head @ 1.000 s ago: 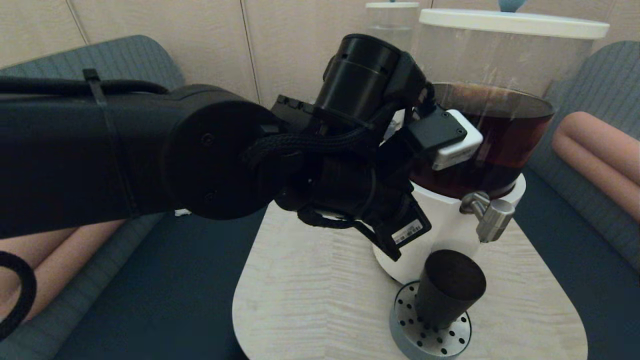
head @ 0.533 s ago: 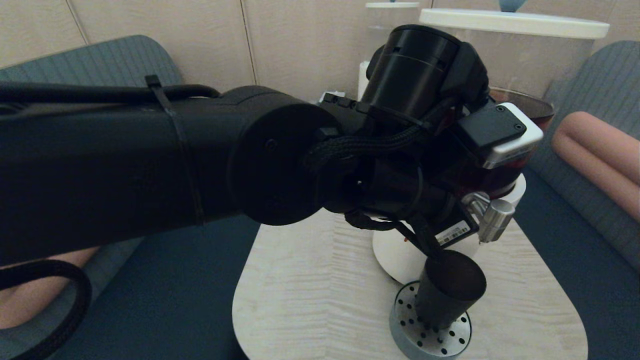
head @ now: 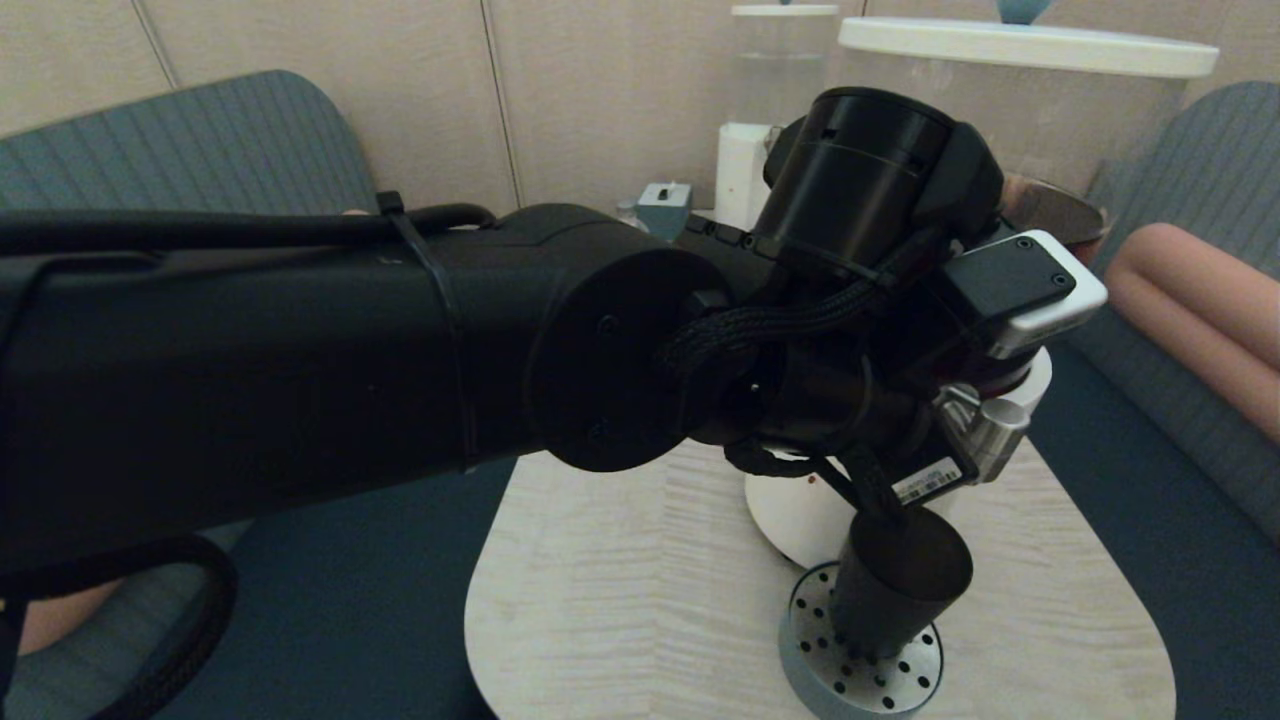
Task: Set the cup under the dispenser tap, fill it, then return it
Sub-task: Turn off the faucet
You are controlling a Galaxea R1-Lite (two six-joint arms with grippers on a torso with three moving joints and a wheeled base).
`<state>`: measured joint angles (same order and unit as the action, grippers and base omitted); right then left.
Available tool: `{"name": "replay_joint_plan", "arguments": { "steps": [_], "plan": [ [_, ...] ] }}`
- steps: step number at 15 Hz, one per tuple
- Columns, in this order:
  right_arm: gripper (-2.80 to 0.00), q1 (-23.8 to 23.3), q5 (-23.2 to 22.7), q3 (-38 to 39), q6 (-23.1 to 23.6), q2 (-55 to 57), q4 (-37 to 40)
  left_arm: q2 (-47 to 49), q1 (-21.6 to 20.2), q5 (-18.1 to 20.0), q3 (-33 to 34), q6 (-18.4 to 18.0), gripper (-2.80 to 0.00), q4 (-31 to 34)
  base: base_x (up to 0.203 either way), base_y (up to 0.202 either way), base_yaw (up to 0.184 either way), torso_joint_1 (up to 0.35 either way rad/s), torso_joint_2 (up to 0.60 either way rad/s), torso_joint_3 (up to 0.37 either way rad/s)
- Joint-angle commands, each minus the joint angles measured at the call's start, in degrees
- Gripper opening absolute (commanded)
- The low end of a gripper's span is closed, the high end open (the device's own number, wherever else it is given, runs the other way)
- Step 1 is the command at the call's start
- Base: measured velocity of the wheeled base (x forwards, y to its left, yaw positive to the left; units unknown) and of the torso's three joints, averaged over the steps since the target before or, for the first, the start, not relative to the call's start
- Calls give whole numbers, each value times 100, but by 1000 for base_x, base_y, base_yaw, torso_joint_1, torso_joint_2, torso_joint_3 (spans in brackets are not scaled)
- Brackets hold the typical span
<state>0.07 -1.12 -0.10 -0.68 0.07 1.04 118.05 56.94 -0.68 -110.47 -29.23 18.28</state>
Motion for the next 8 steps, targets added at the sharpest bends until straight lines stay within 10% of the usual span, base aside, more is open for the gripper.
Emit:
{"name": "replay_joint_plan", "arguments": {
  "steps": [1, 8],
  "plan": [
    [-280, 1, -2, 1, -2, 1, 2, 16, 1, -2, -1, -12, -280, -69, 0, 0, 0, 0, 0, 0],
    [-280, 1, -2, 1, -2, 1, 2, 16, 1, -20, -1, 3, -280, -282, 0, 0, 0, 0, 0, 0]
  ]
}}
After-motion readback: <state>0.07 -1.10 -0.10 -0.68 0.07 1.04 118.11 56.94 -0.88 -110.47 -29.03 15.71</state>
